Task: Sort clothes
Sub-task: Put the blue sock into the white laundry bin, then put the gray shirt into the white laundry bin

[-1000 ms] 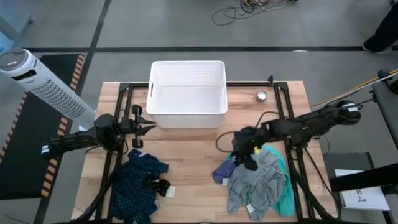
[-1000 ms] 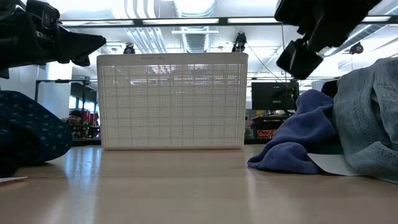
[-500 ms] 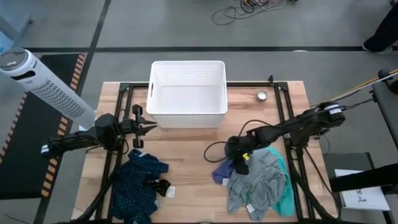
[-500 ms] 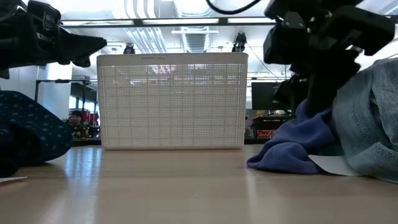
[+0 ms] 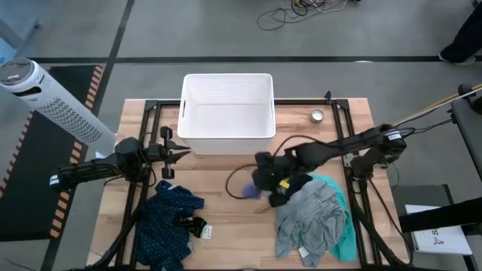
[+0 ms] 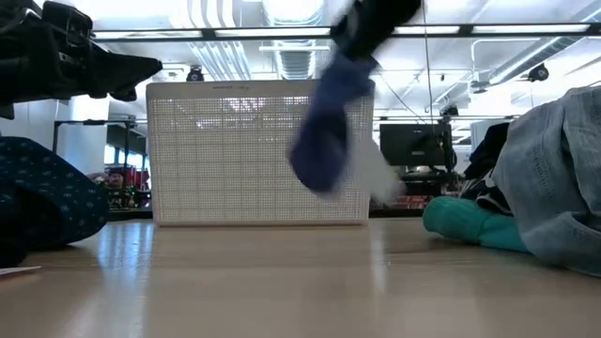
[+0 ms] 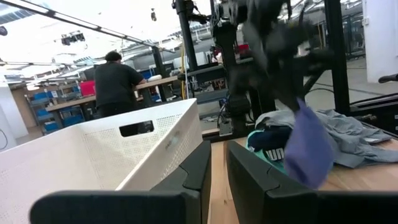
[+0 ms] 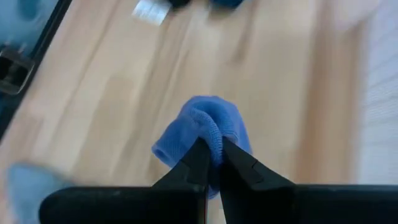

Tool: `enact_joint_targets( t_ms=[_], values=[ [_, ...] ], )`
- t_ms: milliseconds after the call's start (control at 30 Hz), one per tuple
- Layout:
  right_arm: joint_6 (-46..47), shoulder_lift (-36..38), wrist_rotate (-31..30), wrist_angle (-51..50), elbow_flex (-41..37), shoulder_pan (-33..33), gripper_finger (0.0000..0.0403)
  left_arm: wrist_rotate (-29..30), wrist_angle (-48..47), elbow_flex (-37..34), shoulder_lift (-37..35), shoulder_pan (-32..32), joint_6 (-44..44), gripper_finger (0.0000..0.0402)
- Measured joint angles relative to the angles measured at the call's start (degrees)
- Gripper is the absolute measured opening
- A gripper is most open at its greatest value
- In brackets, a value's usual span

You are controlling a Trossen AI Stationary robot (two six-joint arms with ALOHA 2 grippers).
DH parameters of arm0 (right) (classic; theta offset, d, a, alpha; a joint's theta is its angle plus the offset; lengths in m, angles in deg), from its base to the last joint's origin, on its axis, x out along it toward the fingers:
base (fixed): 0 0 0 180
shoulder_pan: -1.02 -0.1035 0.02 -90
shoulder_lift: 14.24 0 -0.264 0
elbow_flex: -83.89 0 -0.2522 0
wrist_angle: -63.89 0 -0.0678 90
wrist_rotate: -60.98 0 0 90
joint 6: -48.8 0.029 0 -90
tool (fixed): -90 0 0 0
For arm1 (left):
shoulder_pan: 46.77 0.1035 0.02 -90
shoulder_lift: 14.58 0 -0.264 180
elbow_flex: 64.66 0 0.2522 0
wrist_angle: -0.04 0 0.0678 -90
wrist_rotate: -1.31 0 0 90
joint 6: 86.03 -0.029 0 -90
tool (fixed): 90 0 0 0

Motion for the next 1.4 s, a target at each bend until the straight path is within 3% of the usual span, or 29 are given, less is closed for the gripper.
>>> enact_joint_targets(
  t_ms=[267, 467, 667, 900, 1033, 1267, 1400],
  values=[
    [-8.6, -1.6, -8.7, -5.9, 17.9, 4.1, 0.0001, 0.5, 0.0, 0.0, 0.6, 0.0, 0.0, 0.0038],
    [-14.4, -1.7, -15.1, -5.8, 27.6, 10.7, 0.0001, 0.5, 0.1, 0.0, 0.6, 0.0, 0.0, 0.0038],
    [-15.7, -4.3, -14.9, -5.0, 34.4, 19.6, 0.0000, 0.5, 0.1, 0.0, 0.6, 0.0, 0.0, 0.0038],
    [-12.7, -10.2, -9.0, -4.7, 35.0, 27.5, 0.0008, 0.5, 0.2, 0.0, 0.6, 0.0, 0.0, 0.0038],
    [-11.6, -14.0, -9.0, -4.7, 34.9, 28.9, 0.0050, 0.5, 0.2, 0.0, 0.6, 0.0, 0.0, 0.0038],
    [-9.9, -16.0, -9.3, -2.6, 35.0, 28.8, 0.0173, 0.5, 0.1, 0.0, 0.6, 0.0, 0.0, 0.0038],
    [-9.5, -15.6, -9.0, -8.4, 39.4, 28.7, 0.0224, 0.5, 0.1, 0.0, 0.6, 0.0, 0.0, 0.0038]
  ],
)
